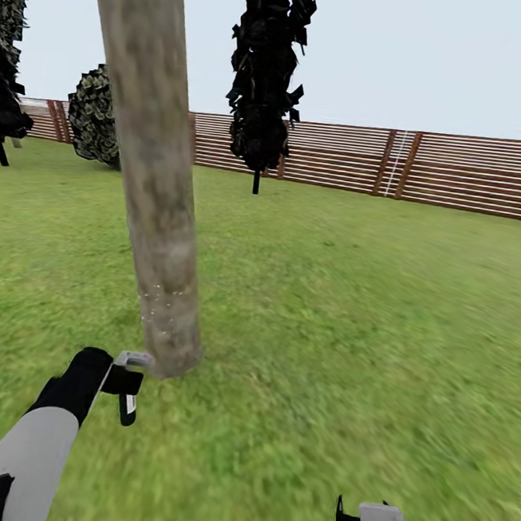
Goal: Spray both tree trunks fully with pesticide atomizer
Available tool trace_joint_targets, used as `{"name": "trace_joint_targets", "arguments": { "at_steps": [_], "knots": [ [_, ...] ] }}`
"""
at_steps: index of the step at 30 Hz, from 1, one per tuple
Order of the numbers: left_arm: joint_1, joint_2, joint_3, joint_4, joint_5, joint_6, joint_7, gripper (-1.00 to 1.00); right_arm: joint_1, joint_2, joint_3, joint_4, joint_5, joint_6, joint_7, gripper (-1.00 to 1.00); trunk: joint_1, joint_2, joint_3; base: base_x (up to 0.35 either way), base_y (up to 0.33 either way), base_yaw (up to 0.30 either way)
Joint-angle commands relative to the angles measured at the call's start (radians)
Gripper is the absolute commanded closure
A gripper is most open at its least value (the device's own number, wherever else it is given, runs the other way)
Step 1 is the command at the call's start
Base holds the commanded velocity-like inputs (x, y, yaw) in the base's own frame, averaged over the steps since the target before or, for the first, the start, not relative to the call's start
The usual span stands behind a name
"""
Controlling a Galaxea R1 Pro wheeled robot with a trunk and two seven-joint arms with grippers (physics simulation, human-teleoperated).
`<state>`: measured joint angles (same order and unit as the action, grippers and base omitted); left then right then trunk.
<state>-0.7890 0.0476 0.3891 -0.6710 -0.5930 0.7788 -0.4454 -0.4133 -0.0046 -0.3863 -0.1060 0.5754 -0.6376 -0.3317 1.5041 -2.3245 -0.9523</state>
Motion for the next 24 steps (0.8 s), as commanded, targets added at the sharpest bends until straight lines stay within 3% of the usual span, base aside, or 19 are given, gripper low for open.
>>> {"name": "trace_joint_targets", "arguments": {
  "at_steps": [1,7,12,14,18,24],
  "knots": [
    [0.005,-0.003,0.005,0.000,-0.010,-0.011,-0.008,1.00,-0.001,0.000,-0.005,0.002,0.011,-0.002,-0.006,-1.00,0.000,0.000,-0.001,0.161,-0.253,0.076],
    [0.010,-0.008,0.009,0.001,-0.008,-0.025,-0.003,1.00,-0.001,0.000,-0.005,0.002,0.011,-0.002,-0.006,-1.00,0.000,0.000,-0.001,0.259,-0.144,0.229],
    [0.024,0.006,0.011,0.001,-0.011,-0.030,-0.003,1.00,-0.001,0.000,-0.005,0.002,0.011,-0.002,-0.006,-1.00,0.000,0.000,-0.001,0.236,-0.008,0.192],
    [0.076,-0.012,0.004,0.056,-0.009,-0.133,-0.002,1.00,-0.001,0.000,-0.005,0.002,0.011,-0.002,-0.006,-1.00,0.000,0.000,-0.001,0.006,0.000,0.005],
    [0.086,-0.044,0.010,0.092,-0.010,-0.170,-0.001,1.00,-0.001,0.000,-0.005,0.002,0.011,-0.002,-0.006,-1.00,0.000,0.000,-0.001,0.014,0.002,0.001],
    [0.086,-0.018,0.014,0.091,-0.011,-0.173,-0.001,1.00,-0.001,0.000,-0.005,0.002,0.011,-0.002,-0.006,-1.00,0.000,0.000,-0.001,0.281,0.117,0.000]
  ]
}}
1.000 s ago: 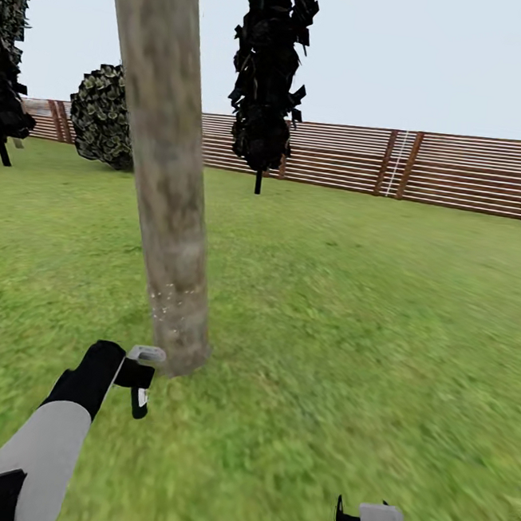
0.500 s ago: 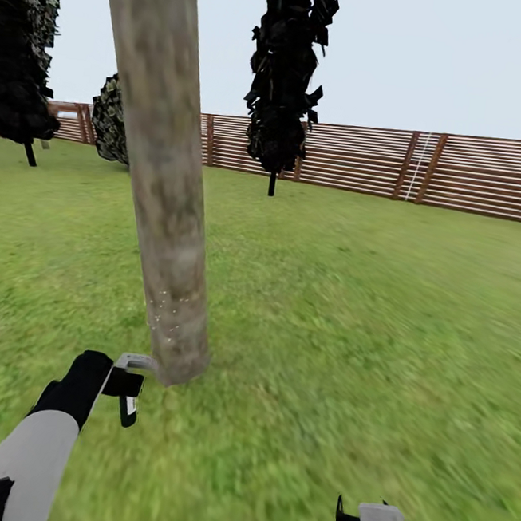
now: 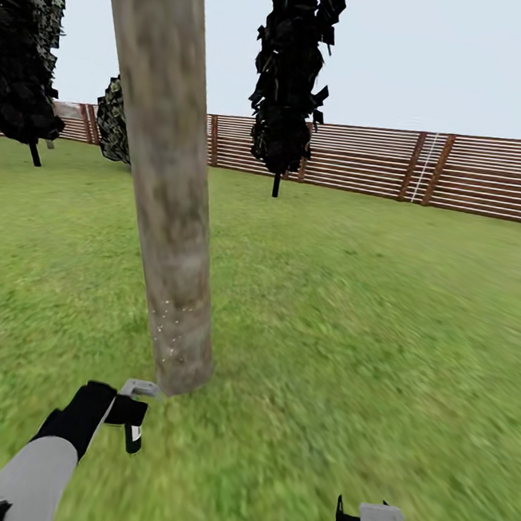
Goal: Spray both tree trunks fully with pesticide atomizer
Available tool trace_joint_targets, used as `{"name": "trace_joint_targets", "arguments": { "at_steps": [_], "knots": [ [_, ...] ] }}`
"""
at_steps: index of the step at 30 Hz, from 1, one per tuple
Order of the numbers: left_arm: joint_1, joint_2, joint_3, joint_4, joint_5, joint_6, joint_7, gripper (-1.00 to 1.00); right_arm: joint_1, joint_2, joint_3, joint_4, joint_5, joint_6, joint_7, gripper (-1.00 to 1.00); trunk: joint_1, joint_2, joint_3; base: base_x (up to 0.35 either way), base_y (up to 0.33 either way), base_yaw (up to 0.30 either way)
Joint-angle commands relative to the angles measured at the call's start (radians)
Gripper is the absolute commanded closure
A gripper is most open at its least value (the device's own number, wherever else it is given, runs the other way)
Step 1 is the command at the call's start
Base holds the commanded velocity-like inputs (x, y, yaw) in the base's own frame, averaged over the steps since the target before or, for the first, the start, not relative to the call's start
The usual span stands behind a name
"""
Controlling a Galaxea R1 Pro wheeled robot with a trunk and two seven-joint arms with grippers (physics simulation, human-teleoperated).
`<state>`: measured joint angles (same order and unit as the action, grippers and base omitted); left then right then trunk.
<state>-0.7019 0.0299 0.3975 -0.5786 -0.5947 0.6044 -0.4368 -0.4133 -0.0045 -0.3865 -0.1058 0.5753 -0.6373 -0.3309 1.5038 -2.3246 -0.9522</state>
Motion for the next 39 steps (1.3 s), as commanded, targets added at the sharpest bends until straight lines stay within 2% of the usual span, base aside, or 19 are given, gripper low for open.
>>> {"name": "trace_joint_targets", "arguments": {
  "at_steps": [1,5,8,10,12,16,20,23,25,28,32,34,35,39],
  "knots": [
    [-0.001,0.000,0.005,-0.001,-0.010,0.002,-0.010,1.00,-0.001,0.000,-0.005,0.002,0.011,-0.002,-0.007,-1.00,0.000,0.000,-0.001,0.319,0.167,0.000],
    [0.000,0.002,0.010,0.003,-0.010,-0.007,-0.010,1.00,-0.001,0.000,-0.005,0.002,0.011,-0.002,-0.007,-1.00,0.000,0.000,-0.001,0.164,0.086,0.077],
    [0.001,-0.008,0.010,0.015,-0.009,-0.010,-0.010,1.00,-0.001,0.000,-0.005,0.002,0.011,-0.002,-0.007,-1.00,0.000,0.000,-0.001,0.016,0.008,0.250],
    [0.002,-0.038,0.009,0.040,-0.007,-0.010,-0.011,1.00,-0.001,0.000,-0.005,0.002,0.011,-0.002,-0.007,-1.00,0.000,0.000,-0.001,0.002,0.001,0.275],
    [0.002,-0.046,0.011,0.043,-0.007,-0.011,-0.011,1.00,-0.001,0.000,-0.005,0.002,0.011,-0.002,-0.007,-1.00,0.000,0.000,-0.001,0.001,0.000,0.277],
    [0.001,-0.037,0.019,0.019,-0.007,-0.009,-0.011,1.00,-0.001,0.000,-0.005,0.002,0.011,-0.002,-0.007,-1.00,0.000,0.000,-0.001,0.000,0.000,0.150],
    [0.001,-0.035,0.018,-0.065,-0.010,-0.007,-0.006,1.00,-0.001,0.000,-0.005,0.002,0.011,-0.002,-0.007,-1.00,0.000,0.000,-0.001,0.000,-0.073,0.014],
    [0.001,-0.035,0.017,-0.083,-0.011,-0.006,0.029,1.00,-0.001,0.000,-0.005,0.002,0.012,-0.002,-0.007,-1.00,0.000,0.000,-0.001,0.000,-0.239,0.001],
    [0.003,-0.035,0.017,-0.077,-0.010,-0.006,0.085,1.00,-0.001,0.000,-0.005,0.002,0.012,-0.002,-0.007,-1.00,0.000,0.000,-0.001,0.000,-0.268,0.000],
    [0.019,-0.035,0.019,-0.073,-0.009,-0.005,0.106,1.00,-0.001,0.000,-0.005,0.002,0.012,-0.001,-0.007,-1.00,0.000,0.000,-0.001,0.000,-0.275,0.000],
    [0.034,-0.038,0.064,-0.071,-0.004,-0.006,0.110,1.00,-0.001,0.000,-0.005,0.002,0.012,-0.001,-0.006,-1.00,0.000,0.000,-0.001,0.000,-0.277,0.000],
    [0.034,-0.038,0.113,-0.072,0.013,-0.009,0.104,1.00,-0.001,0.000,-0.005,0.002,0.012,-0.001,-0.006,-1.00,0.000,0.000,-0.001,0.020,-0.277,0.000],
    [0.034,-0.038,0.123,-0.072,0.017,-0.010,0.104,1.00,-0.001,0.000,-0.005,0.002,0.012,-0.001,-0.007,-1.00,0.000,0.000,-0.001,0.066,-0.277,0.000],
    [0.035,-0.042,0.130,-0.070,0.020,-0.012,0.109,1.00,-0.001,0.000,-0.005,0.002,0.012,-0.001,-0.007,-1.00,0.000,0.000,-0.001,0.085,-0.277,0.024]
  ]
}}
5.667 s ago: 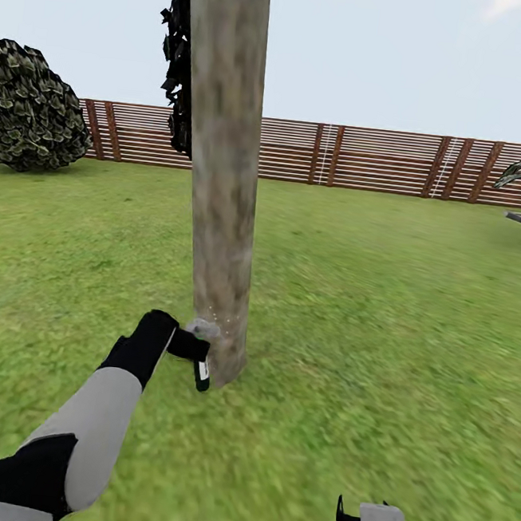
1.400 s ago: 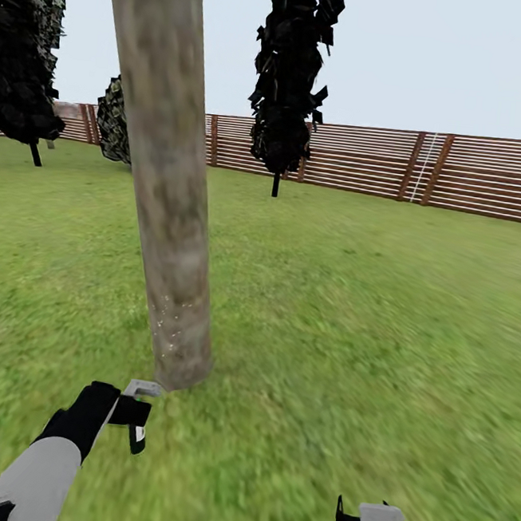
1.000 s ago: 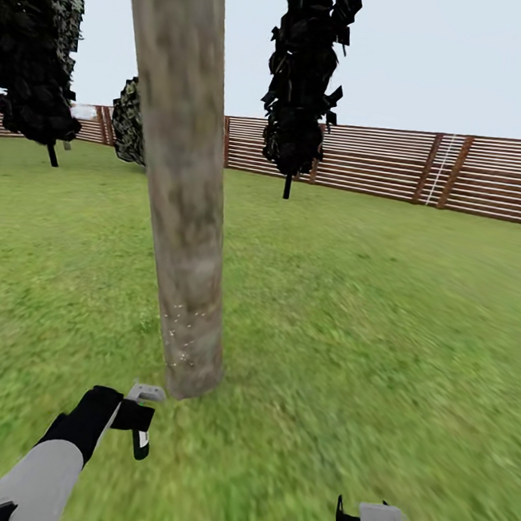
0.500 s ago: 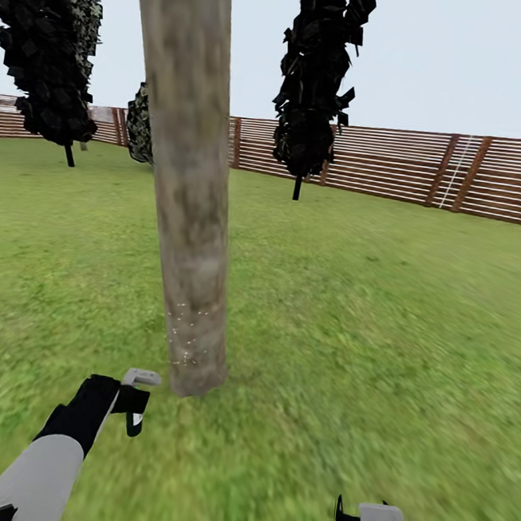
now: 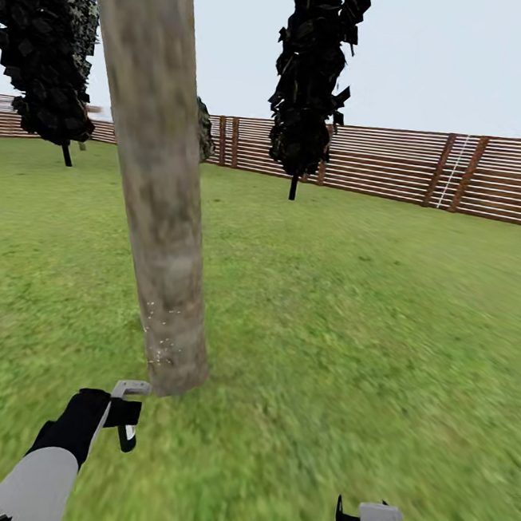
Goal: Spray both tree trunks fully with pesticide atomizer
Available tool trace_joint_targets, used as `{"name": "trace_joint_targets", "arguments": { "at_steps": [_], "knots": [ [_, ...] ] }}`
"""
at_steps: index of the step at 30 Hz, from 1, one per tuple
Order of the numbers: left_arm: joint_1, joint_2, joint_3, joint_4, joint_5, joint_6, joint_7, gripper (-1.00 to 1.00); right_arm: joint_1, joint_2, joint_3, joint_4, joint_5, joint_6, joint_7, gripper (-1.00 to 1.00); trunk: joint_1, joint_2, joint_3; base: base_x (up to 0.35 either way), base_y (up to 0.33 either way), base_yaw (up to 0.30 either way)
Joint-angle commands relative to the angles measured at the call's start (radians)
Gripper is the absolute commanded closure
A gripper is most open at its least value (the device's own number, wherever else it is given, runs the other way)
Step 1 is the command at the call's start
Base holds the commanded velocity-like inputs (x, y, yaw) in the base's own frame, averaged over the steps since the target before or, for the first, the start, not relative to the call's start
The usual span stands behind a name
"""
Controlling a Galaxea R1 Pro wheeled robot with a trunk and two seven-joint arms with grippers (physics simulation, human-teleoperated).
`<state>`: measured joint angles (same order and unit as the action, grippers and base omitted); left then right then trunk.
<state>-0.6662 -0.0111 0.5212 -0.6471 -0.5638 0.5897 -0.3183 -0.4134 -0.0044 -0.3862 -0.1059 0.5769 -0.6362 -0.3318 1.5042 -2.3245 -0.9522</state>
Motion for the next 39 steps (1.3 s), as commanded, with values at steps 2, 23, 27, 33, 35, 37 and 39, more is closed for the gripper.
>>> {"name": "trace_joint_targets", "arguments": {
  "at_steps": [2,23,27,33,35,37,39],
  "knots": [
    [-0.001,-0.004,0.006,-0.002,-0.010,0.003,-0.008,1.00,-0.001,0.000,-0.005,0.002,0.011,-0.002,-0.006,-1.00,0.000,0.000,-0.001,0.105,-0.276,0.198],
    [-0.001,-0.007,0.005,-0.002,-0.009,0.002,-0.007,1.00,-0.001,0.001,-0.005,0.002,0.011,-0.002,-0.006,-1.00,0.000,0.000,-0.001,0.045,-0.276,0.133],
    [-0.001,-0.007,0.005,-0.002,-0.009,0.002,-0.007,1.00,-0.001,0.001,-0.005,0.002,0.011,-0.002,-0.006,-1.00,0.000,0.000,-0.001,0.088,-0.284,0.000],
    [-0.001,-0.007,0.005,-0.002,-0.008,0.002,-0.007,1.00,-0.001,0.001,-0.005,0.002,0.011,-0.002,-0.006,-1.00,0.000,0.000,-0.001,0.092,-0.284,0.124],
    [-0.001,-0.007,0.005,-0.002,-0.008,0.002,-0.007,1.00,-0.001,0.001,-0.005,0.002,0.011,-0.002,-0.006,-1.00,0.000,0.000,-0.001,0.092,-0.284,0.263],
    [-0.001,-0.007,0.005,-0.002,-0.008,0.002,-0.006,1.00,-0.001,0.001,-0.005,0.002,0.011,-0.002,-0.006,-1.00,0.000,0.000,-0.001,0.087,-0.284,0.274],
    [-0.001,-0.007,0.005,-0.002,-0.008,0.003,-0.006,1.00,-0.001,0.001,-0.005,0.002,0.011,-0.002,-0.006,-1.00,0.000,0.000,-0.001,0.082,-0.284,0.277]
  ]
}}
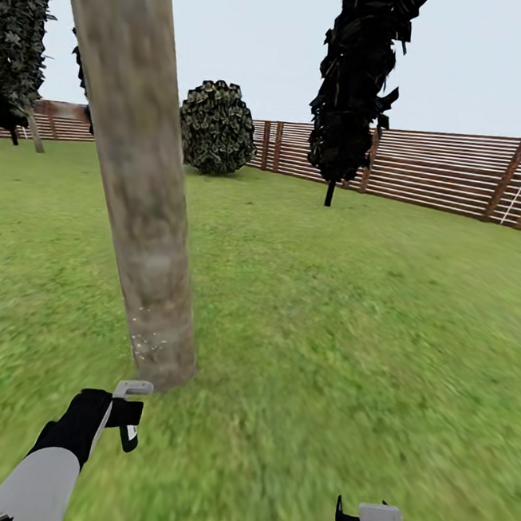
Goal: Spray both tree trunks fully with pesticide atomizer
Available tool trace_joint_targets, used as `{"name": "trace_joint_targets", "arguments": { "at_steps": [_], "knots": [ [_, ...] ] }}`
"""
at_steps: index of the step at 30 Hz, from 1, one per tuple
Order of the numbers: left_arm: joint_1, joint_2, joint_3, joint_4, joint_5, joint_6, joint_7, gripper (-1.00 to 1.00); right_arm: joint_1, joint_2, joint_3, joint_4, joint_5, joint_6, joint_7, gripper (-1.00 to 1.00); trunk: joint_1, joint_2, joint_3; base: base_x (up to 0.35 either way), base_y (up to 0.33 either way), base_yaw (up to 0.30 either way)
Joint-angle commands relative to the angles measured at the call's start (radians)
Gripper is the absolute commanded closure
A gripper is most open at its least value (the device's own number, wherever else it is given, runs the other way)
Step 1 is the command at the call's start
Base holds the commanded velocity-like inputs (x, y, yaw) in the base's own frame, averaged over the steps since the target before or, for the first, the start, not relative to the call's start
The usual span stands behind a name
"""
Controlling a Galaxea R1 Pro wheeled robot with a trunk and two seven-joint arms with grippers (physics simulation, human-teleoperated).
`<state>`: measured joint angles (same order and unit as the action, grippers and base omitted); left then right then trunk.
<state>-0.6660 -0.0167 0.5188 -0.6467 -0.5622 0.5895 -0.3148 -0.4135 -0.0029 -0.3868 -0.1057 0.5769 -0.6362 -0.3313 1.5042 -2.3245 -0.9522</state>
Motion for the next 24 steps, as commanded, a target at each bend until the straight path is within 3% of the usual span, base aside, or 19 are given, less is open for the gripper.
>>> {"name": "trace_joint_targets", "arguments": {
  "at_steps": [1,5,19,24],
  "knots": [
    [-0.001,-0.002,0.007,-0.002,-0.009,0.003,-0.009,1.00,-0.001,0.000,-0.004,0.001,0.011,-0.002,-0.006,-1.00,0.000,0.000,-0.001,0.080,-0.284,0.278],
    [-0.001,-0.002,0.007,-0.002,-0.010,0.004,-0.009,1.00,-0.001,0.000,-0.004,0.001,0.011,-0.002,-0.006,-1.00,0.000,0.000,-0.001,0.080,-0.284,0.247],
    [-0.001,-0.002,0.012,-0.002,-0.010,0.004,-0.009,1.00,-0.001,0.000,-0.004,0.001,0.011,-0.003,-0.006,-1.00,0.000,0.000,-0.001,0.082,-0.284,0.019],
    [-0.001,-0.002,0.012,-0.002,-0.010,0.005,-0.009,1.00,-0.001,0.000,-0.004,0.001,0.011,-0.003,-0.006,-1.00,0.000,0.000,-0.001,0.028,-0.284,0.254]
  ]
}}
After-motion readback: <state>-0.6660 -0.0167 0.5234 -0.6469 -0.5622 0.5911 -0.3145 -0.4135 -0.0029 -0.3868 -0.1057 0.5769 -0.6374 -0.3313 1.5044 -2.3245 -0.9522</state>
